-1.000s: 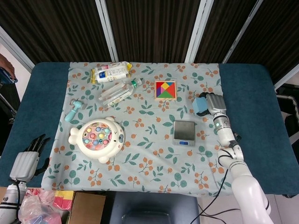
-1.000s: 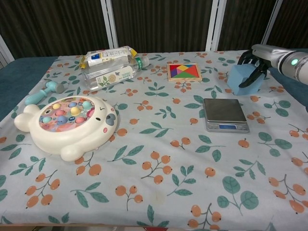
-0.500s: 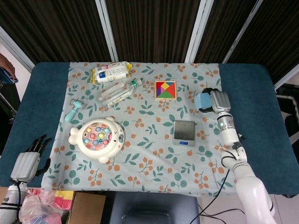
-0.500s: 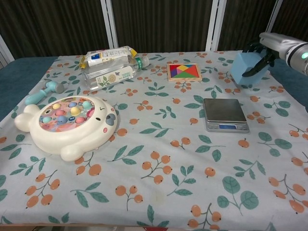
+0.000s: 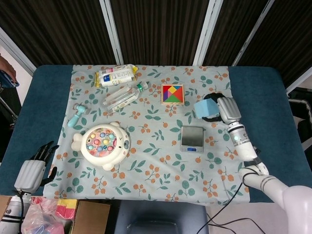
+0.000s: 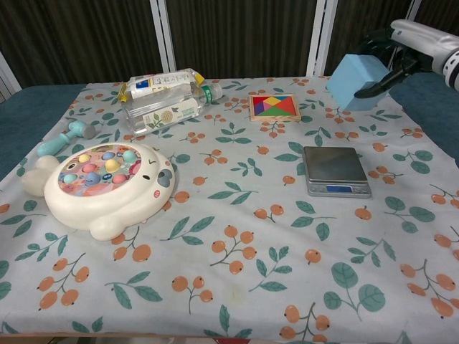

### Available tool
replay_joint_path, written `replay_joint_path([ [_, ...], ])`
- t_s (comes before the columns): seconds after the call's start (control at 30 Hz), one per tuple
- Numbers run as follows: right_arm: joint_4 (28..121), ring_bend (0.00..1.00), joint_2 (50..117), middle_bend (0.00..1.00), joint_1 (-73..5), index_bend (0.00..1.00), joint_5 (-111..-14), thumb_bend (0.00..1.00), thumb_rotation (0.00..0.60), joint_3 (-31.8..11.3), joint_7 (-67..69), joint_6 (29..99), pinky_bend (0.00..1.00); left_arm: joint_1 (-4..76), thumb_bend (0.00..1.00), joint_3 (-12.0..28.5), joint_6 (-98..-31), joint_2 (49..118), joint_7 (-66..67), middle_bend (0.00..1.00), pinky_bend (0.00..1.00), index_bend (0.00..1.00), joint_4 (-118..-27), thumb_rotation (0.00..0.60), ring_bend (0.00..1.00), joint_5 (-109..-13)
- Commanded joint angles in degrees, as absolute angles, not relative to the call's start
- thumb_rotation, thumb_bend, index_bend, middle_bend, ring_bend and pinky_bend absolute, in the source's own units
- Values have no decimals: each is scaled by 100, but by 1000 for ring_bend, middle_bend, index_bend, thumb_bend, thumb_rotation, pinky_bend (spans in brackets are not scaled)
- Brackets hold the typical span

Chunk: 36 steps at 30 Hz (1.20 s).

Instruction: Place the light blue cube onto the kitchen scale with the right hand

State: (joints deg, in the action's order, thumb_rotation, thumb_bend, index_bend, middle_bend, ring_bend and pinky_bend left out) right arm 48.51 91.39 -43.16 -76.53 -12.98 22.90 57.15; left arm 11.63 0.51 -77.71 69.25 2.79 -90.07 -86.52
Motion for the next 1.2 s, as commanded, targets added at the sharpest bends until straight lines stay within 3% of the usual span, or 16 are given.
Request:
replay_joint_path([
  [0.03,7172,701,7877,717,-3816,872,-7547,396,600,-1166,1115,5937,779,1153,471,31,-7798,6914,310,26,389,130,-9045,600,79,-8687],
  [0.37,7908,710,7707,723,-3777,877,-7347,398,600,-1003,216,5694,785,1120,472,38,-7804,6872,265,26,389,130,-9077,600,79,-8620],
  [0.9,7037,710,8490,723,-4034,877,-7425,398,600,-867,207,5189,786,1106,472,43,-7777,6875,142,27,389,131,-8984,600,79,-8575],
  [1.2,6855,681,8641,724,-4039,835,-7580,398,600,-859,281,5293,786,1095,472,27,-7776,6877,42,28,389,130,-8925,600,80,-8597],
])
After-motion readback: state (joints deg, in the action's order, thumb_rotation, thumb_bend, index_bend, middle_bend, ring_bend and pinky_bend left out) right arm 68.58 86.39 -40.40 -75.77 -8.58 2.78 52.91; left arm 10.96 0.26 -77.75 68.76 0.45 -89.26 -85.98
